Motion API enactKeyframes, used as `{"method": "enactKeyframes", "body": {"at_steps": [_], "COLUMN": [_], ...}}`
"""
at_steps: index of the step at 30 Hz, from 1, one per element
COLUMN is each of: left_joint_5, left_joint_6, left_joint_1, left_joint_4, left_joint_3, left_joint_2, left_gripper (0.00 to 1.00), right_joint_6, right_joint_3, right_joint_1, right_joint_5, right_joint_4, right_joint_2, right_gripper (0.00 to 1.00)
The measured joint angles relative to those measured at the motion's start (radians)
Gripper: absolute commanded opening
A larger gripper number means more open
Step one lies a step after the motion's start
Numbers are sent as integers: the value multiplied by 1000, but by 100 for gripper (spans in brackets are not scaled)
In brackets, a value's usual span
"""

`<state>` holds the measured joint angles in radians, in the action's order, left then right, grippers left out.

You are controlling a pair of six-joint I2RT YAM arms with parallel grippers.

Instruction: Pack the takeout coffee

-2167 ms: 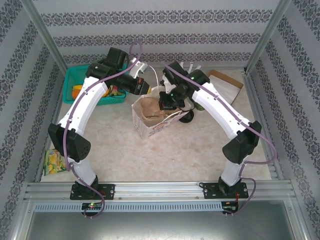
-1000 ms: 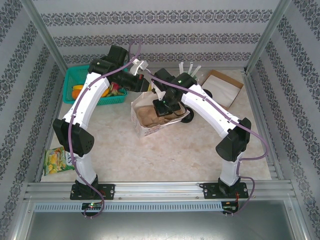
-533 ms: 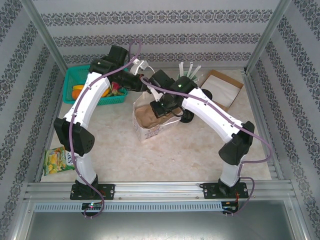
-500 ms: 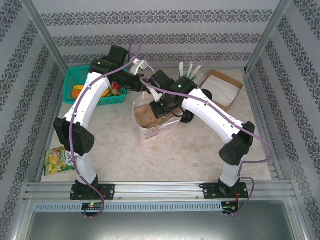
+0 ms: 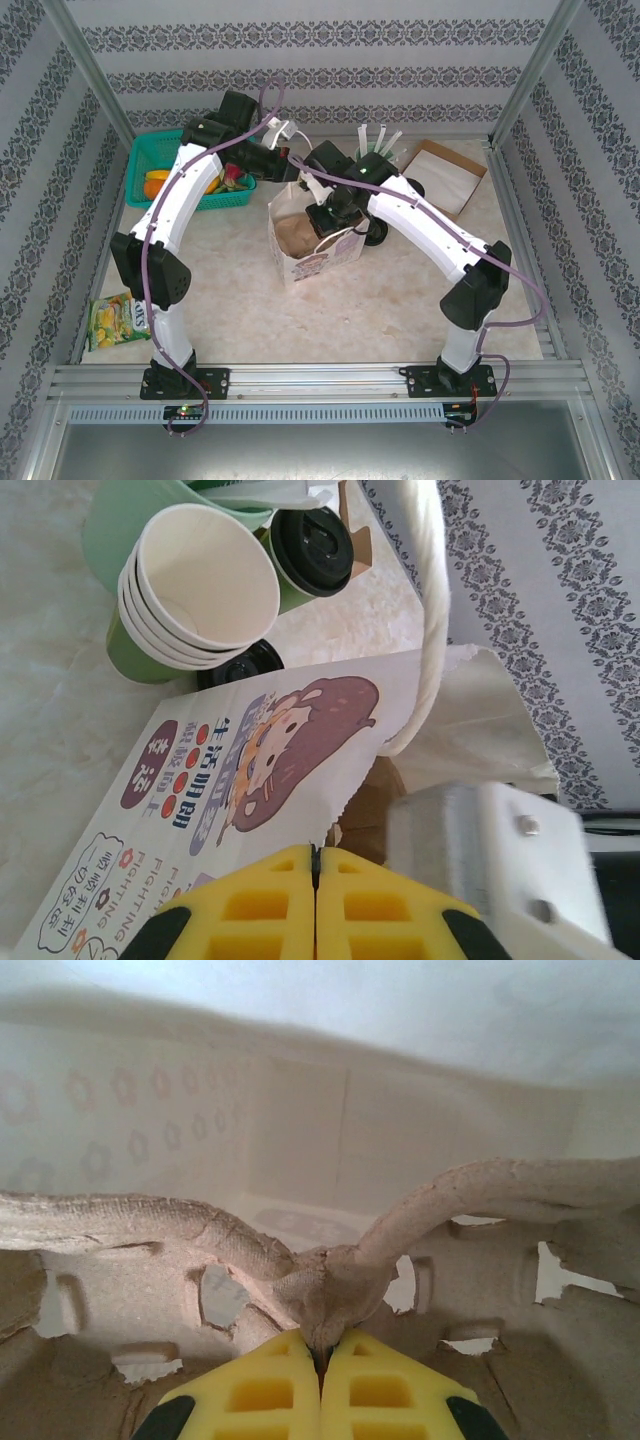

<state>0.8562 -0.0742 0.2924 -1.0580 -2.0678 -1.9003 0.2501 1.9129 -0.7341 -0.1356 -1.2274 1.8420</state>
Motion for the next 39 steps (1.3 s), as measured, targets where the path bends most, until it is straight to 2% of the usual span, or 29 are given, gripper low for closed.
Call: {"method": "enactKeyframes", "body": {"at_steps": [8,14,25,31,39], "left_joint_5": [12,12,27,77,89], "left_joint_6": [23,86,219,309,436], "left_joint_1": [0,-5,-6,12,140], "left_joint_4": [15,37,173,247,288], "left_joint_3": [15,90,392,523,552], "left_joint_2": [18,82,396,542,580], "left_gripper": [15,31,85,89,85], "right_joint_6": [43,73,114,126,149], "right_joint_3": [25,43,57,68,75], "right_joint_1": [13,23,26,26,26], "right_joint_5": [-52,-76,-95,-94,-94], "right_joint_4": [-55,-79,-87,-86,-86], "right_joint_2": [60,66,91,99,117], "right_gripper": [0,0,0,0,0]}}
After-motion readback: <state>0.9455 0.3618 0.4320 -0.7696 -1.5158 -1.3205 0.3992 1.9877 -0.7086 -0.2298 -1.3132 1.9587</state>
